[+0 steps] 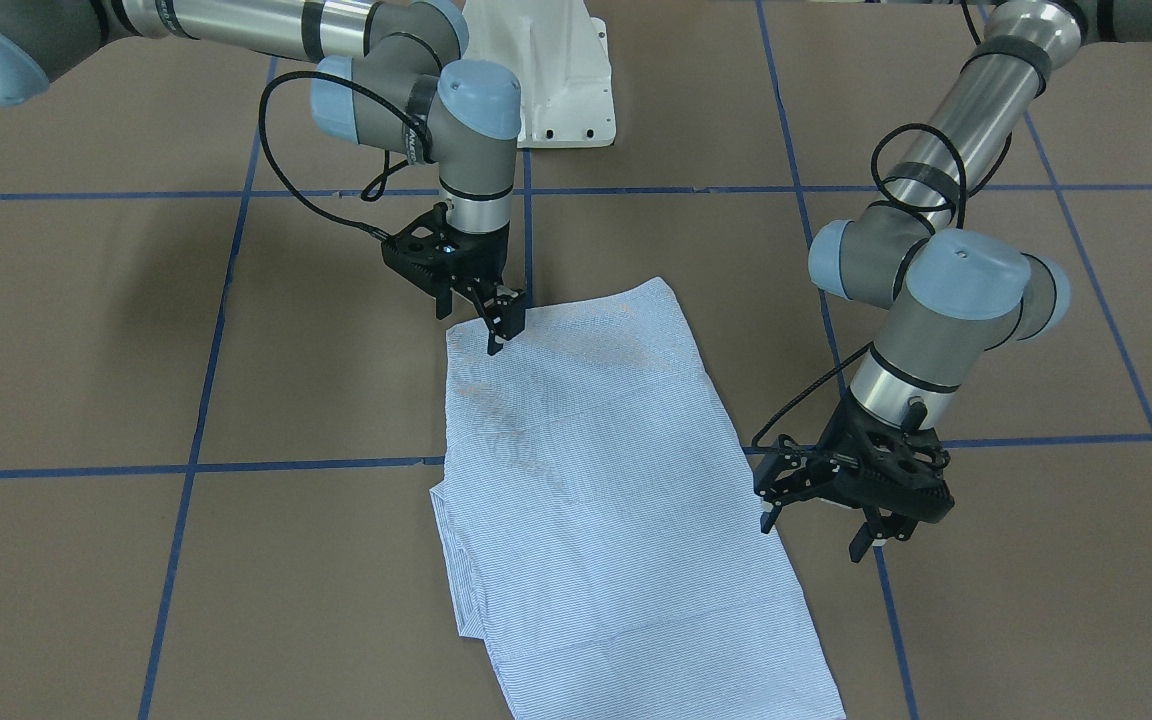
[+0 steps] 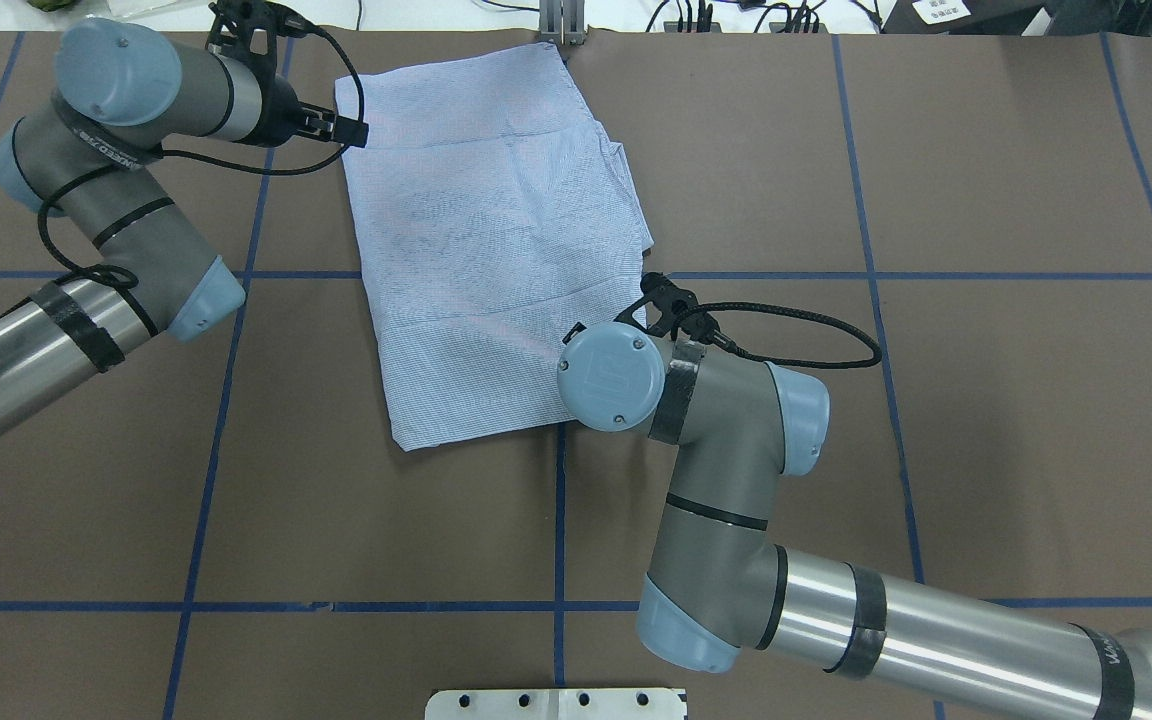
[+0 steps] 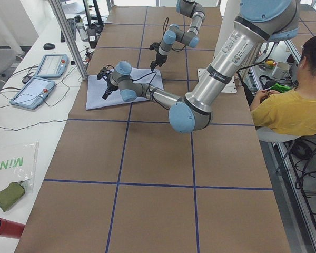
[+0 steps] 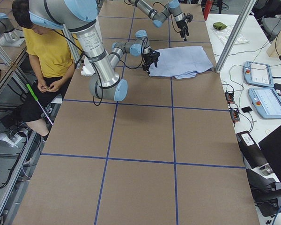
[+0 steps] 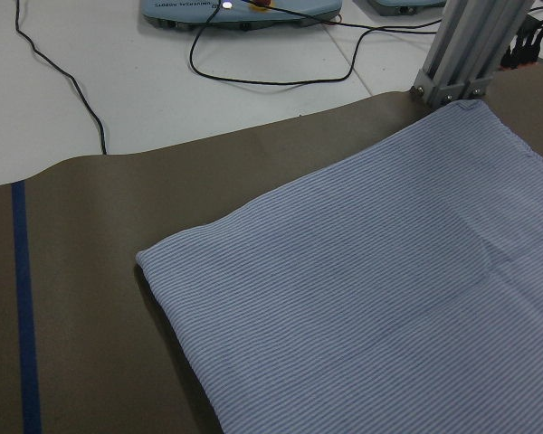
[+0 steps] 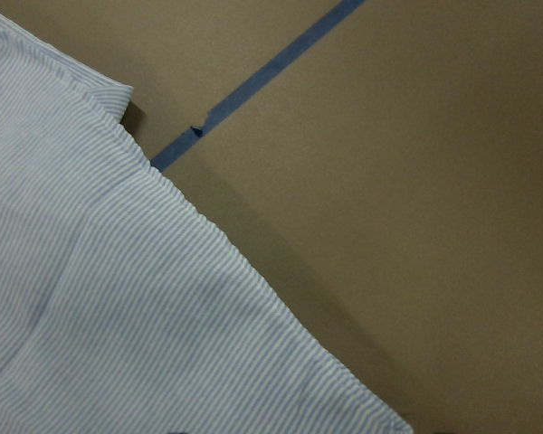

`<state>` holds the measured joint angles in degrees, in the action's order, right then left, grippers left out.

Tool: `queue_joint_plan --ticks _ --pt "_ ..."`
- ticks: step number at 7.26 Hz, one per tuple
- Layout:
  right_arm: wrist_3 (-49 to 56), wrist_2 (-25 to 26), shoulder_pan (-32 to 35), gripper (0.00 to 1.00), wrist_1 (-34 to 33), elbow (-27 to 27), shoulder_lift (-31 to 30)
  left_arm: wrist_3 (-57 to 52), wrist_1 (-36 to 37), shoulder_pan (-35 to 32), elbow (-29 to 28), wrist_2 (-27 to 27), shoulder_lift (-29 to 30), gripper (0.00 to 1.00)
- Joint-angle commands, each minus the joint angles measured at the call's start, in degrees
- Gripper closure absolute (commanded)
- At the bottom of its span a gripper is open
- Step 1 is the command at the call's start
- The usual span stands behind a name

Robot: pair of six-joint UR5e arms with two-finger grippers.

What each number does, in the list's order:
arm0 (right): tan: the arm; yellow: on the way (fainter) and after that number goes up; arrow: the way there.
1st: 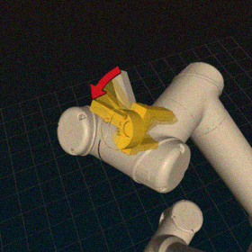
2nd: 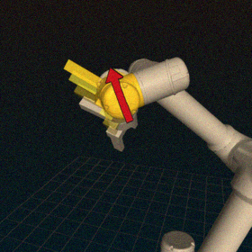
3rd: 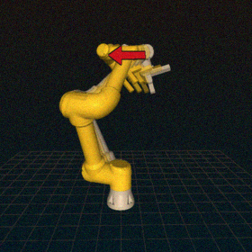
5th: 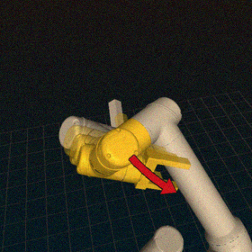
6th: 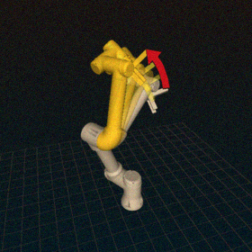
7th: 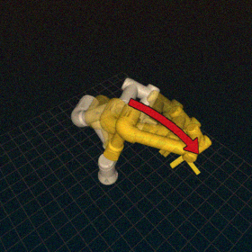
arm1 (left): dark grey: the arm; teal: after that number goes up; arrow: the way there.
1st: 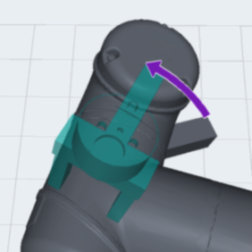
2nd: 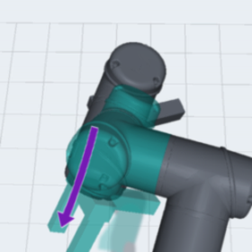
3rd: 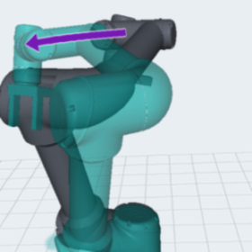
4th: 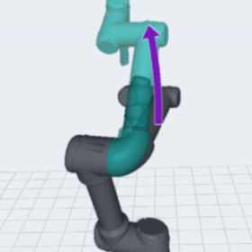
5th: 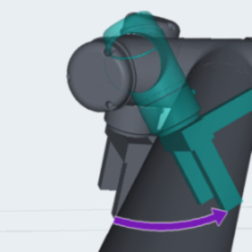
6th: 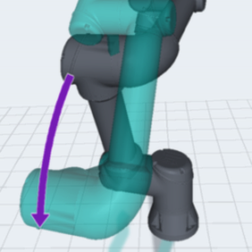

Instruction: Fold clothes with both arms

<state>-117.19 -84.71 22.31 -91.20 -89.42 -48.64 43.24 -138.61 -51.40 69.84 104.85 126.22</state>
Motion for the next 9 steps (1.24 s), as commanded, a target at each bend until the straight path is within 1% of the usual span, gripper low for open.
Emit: queue_joint_plan --ticks 1,2,3,4,5,6,7,8,9 --pt "-1.20 0.16 -0.60 0.09 0.15 2.23 0.74 0.00 0.00 0.07 0.21 0.00 -0.10 0.00" --pt "-1.63 0.16 -0.78 0.11 0.15 2.41 0.74 0.00 0.00 0.07 0.21 0.00 -0.10 0.00" --pt "-2.16 0.16 -0.87 0.16 0.15 2.85 1.00 0.00 0.00 0.07 0.21 0.00 -0.10 0.00" --pt "-2.78 0.16 -0.87 0.29 0.15 2.85 1.09 0.00 0.00 0.07 0.21 0.00 -0.10 0.00" --pt "-3.56 0.25 -0.87 0.46 0.06 3.11 1.35 0.00 0.00 0.07 0.21 0.00 -0.10 0.00" --pt "-4.44 0.51 -0.87 0.59 0.15 4.77 2.66 0.00 0.00 0.07 0.21 0.00 -0.10 0.00" --pt "-5.67 1.12 -0.87 0.78 0.15 7.22 4.76 0.00 0.00 0.07 0.21 0.00 -0.10 0.00" --pt "-6.90 1.13 -0.87 1.00 0.15 7.68 5.39 0.00 0.00 -0.02 0.21 0.00 -0.10 0.00" --pt "-7.35 1.13 -0.87 1.00 0.24 7.69 5.39 0.00 0.00 0.07 0.21 0.00 -0.10 0.00"
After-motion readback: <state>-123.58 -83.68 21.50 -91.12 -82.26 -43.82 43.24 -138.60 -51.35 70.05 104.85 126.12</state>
